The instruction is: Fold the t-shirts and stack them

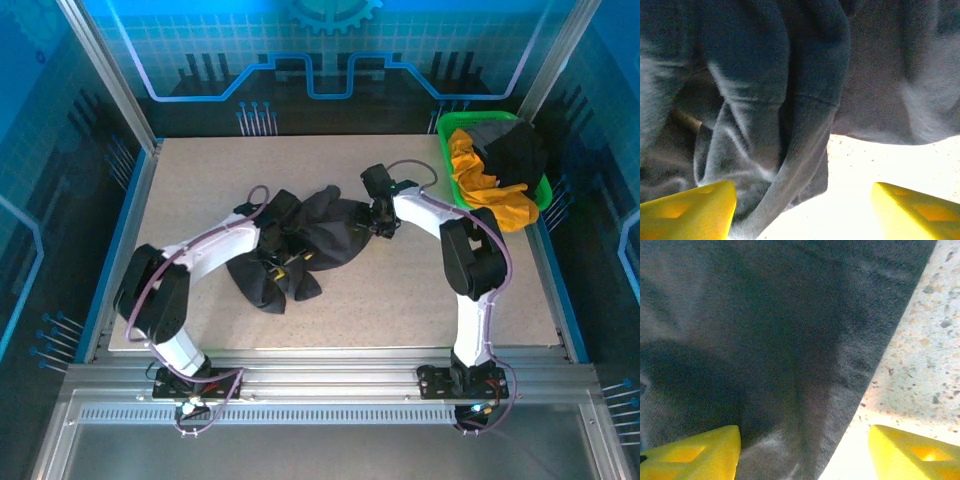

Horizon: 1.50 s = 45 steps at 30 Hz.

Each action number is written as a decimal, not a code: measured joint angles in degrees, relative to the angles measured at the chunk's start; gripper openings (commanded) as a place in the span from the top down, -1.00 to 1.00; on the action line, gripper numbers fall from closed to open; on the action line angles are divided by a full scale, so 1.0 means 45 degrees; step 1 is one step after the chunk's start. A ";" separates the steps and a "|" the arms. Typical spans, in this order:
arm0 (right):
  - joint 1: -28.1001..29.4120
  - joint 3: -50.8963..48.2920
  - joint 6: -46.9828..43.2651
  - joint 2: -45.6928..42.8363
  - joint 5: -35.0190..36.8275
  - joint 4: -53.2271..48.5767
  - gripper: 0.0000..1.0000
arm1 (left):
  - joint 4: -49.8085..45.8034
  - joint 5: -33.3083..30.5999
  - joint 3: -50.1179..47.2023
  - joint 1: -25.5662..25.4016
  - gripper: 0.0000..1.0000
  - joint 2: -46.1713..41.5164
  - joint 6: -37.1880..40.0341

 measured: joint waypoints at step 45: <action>-0.2594 0.5581 0.0131 -0.4478 -0.0151 -0.0952 1.00 | 0.4687 0.2764 0.4634 0.5994 1.00 -0.3954 -0.1797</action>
